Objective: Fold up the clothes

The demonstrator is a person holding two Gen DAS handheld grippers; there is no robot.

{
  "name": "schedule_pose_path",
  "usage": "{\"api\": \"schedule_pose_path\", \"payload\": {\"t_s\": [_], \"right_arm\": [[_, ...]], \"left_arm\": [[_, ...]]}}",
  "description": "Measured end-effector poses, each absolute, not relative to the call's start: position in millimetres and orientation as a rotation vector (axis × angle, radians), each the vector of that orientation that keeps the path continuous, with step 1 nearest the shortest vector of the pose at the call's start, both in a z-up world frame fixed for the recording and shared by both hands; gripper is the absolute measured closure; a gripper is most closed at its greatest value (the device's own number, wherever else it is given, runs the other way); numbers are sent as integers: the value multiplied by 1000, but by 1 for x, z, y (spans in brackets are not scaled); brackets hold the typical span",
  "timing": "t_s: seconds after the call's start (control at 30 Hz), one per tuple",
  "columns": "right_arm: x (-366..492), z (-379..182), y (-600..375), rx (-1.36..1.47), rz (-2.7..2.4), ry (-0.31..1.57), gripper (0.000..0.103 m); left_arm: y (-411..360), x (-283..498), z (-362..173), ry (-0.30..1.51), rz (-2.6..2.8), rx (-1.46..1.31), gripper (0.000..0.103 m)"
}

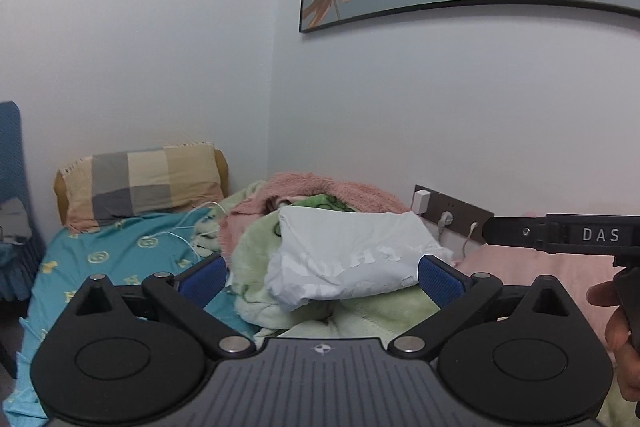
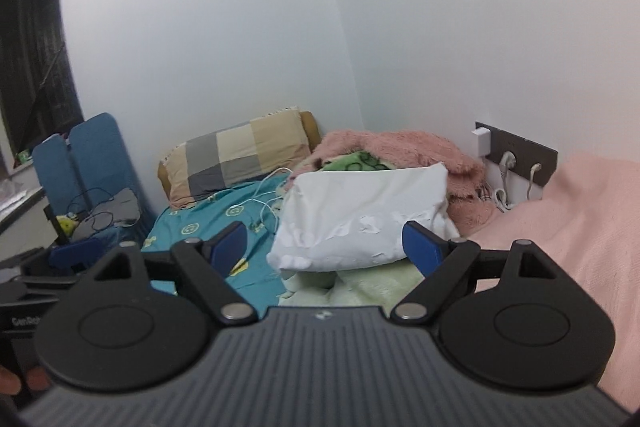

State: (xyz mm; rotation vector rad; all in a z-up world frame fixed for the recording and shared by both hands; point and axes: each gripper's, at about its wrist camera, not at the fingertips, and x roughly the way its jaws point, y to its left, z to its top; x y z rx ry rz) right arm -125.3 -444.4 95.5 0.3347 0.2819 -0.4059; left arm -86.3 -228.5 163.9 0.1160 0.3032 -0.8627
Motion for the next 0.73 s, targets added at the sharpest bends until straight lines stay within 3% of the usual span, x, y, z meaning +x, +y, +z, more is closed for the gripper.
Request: {"api": "schedule_pose_path", "payload": {"t_s": [0.73], "right_arm": [[-119,49,-372,169,-466,238,17]], "left_arm": [[-175,-91,124,288,-737,66,0]]}}
